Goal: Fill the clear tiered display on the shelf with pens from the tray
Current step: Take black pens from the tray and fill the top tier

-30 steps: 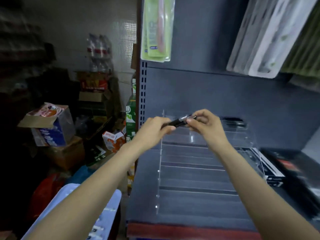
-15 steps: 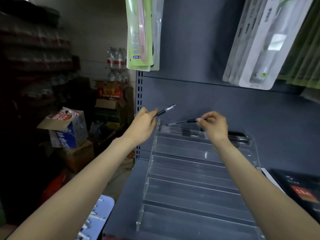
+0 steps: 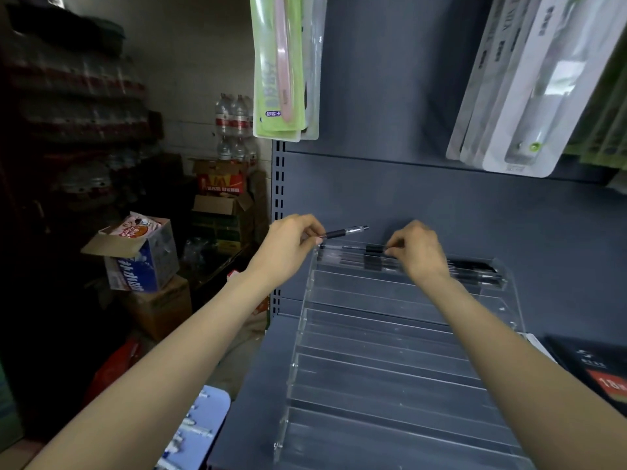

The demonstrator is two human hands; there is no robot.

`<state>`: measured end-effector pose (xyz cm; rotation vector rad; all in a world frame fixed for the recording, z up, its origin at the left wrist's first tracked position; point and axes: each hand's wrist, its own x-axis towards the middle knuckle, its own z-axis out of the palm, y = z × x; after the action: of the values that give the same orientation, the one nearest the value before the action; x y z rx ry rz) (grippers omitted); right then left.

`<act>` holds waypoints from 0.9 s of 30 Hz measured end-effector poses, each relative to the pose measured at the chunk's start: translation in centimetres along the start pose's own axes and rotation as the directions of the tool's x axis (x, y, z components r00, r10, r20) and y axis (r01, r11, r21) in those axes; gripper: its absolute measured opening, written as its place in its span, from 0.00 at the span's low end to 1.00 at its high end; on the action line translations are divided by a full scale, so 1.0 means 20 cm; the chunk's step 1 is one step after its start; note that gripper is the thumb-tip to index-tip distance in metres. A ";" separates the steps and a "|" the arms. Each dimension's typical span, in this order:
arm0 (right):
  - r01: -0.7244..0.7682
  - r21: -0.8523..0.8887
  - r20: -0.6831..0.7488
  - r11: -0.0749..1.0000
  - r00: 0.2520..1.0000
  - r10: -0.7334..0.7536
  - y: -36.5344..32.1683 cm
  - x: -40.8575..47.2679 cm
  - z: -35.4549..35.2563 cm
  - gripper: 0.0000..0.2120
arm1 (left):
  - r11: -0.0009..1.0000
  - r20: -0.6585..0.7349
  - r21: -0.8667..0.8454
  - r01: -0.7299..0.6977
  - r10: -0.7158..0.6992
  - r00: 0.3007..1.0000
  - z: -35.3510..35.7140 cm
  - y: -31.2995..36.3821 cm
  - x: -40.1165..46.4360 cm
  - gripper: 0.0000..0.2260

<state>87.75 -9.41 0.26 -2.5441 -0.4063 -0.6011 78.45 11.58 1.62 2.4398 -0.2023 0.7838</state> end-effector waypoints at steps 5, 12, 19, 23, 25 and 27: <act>-0.035 0.047 0.123 0.998 0.992 0.029 0.01 0.04 0.00 0.04 | 0.999 -0.007 0.041 -0.003 0.003 1.000 0.03 0.00 0.00 0.06; -0.028 0.566 0.040 0.824 0.999 0.007 -0.07 -0.07 -0.08 0.05 | 0.999 -0.021 0.035 0.001 -0.001 1.000 0.03 0.01 0.00 0.06; 0.028 0.693 0.052 0.721 0.995 -0.089 -0.07 -0.11 -0.15 0.05 | 0.999 -0.037 0.011 -0.046 0.047 0.998 0.06 0.08 0.03 0.11; -0.039 0.567 -0.041 0.823 0.996 0.075 0.05 -0.09 -0.16 0.05 | 0.982 0.008 0.001 0.188 -0.188 0.982 0.08 0.00 0.03 0.22; -0.061 0.494 -0.038 0.867 0.995 0.091 0.06 -0.09 -0.15 0.04 | 0.958 0.059 -0.043 0.283 -0.280 0.958 0.09 -0.03 0.03 0.24; -0.065 0.459 -0.027 0.886 0.996 0.087 0.05 -0.09 -0.15 0.04 | 0.947 0.084 -0.096 0.306 -0.299 0.951 0.10 -0.05 0.03 0.22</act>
<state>85.58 -12.08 1.34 -2.0782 -0.3783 -0.4680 80.12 11.29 0.21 2.3212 0.1016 0.5388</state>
